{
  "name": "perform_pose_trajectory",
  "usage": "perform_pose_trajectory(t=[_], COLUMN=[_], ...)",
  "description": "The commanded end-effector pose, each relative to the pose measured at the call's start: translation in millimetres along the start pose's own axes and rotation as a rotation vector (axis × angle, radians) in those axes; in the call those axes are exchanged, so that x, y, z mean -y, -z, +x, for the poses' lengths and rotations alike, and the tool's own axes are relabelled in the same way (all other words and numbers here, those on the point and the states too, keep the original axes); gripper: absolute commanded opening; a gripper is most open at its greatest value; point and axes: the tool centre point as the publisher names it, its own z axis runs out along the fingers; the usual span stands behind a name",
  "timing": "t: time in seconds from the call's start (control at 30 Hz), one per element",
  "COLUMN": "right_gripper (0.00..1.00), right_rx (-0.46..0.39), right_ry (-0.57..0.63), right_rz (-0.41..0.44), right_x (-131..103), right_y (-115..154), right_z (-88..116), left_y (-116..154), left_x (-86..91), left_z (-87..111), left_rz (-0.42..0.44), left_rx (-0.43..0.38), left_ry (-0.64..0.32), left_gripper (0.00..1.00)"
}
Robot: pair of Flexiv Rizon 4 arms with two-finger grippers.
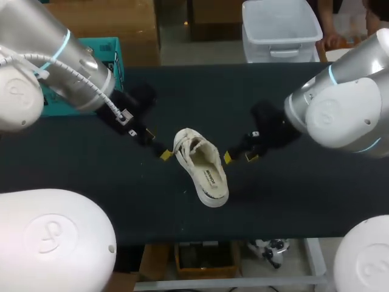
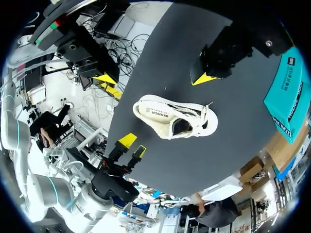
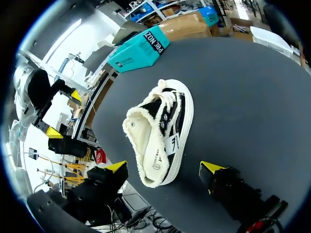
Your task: Open the shoe tongue, take the insole out of the shoe, put the insole back into the shoe, and pack the shoe into the shoebox
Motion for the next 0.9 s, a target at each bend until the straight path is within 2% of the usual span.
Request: perform_pose_trajectory(t=[0.03, 0.07, 0.1, 0.33, 0.37, 0.57, 0.6, 0.67, 0.73, 0.77, 0.9], right_gripper=[1.00, 1.00, 1.00, 1.00, 1.00, 1.00, 1.00, 1.00, 1.00, 1.00, 1.00], right_rx=[-0.078, -0.078, -0.076, -0.082, -0.075, -0.085, -0.101, -0.096, -0.100, -0.072, -0.051], right_ry=[0.164, 0.164, 0.179, 0.186, 0.228, 0.247, 0.301, 0.303, 0.358, 0.366, 0.416], right_rz=[0.088, 0.088, 0.105, 0.115, 0.136, 0.139, 0.165, 0.170, 0.191, 0.197, 0.199], right_x=[-8, -8, -10, -14, -17, -18, -19, -20, -20, -21, -20], right_y=[2, 2, 2, 0, 0, 2, 3, 3, 3, 4, 6], right_z=[-24, -24, -29, -35, -39, -42, -46, -48, -52, -55, -59], left_y=[-35, -35, -40, -46, -50, -52, -57, -59, -63, -65, -71], left_x=[10.1, 10.1, 10.4, 8.9, 10.7, 10.9, 11.5, 11.9, 11.3, 10.2, 7.7], left_z=[1.0, 1.0, 0.8, 2.1, -0.2, -0.2, -1.6, -2.3, -2.8, -2.8, -1.1], left_rz=[-0.073, -0.073, -0.086, -0.108, -0.109, -0.108, -0.120, -0.127, -0.138, -0.145, -0.162], left_rx=[0.109, 0.109, 0.133, 0.148, 0.171, 0.183, 0.193, 0.196, 0.209, 0.219, 0.229], left_ry=[0.430, 0.430, 0.470, 0.483, 0.516, 0.532, 0.558, 0.564, 0.592, 0.608, 0.629], left_gripper=[1.00, 1.00, 1.00, 1.00, 1.00, 1.00, 1.00, 1.00, 1.00, 1.00, 1.00])
